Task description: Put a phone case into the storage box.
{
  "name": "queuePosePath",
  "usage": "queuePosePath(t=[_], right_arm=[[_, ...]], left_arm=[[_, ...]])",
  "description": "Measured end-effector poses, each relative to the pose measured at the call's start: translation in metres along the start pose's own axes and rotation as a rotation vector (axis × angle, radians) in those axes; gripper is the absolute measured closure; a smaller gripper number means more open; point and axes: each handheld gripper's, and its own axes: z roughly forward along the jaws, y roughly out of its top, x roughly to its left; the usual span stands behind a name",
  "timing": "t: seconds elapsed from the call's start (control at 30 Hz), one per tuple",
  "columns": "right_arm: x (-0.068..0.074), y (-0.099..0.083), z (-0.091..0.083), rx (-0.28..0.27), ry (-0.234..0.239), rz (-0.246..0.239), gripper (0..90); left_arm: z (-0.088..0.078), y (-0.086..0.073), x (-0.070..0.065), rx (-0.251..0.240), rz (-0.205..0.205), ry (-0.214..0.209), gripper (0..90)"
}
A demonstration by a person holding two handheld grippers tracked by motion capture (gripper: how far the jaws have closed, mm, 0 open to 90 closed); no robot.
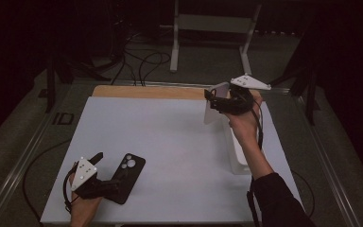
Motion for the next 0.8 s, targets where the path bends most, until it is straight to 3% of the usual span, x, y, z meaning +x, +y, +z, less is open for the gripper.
queuePosePath(t=[0.6,0.8], right_arm=[[-0.030,-0.007,0.008,0.016,-0.074,0.042,16.6],[-0.037,-0.007,0.009,0.022,-0.104,0.036,16.6]], left_arm=[[0.000,0.000,0.000,0.002,0.000,0.003,0.0],[0.000,0.000,0.000,0.002,-0.001,0.005,0.0]])
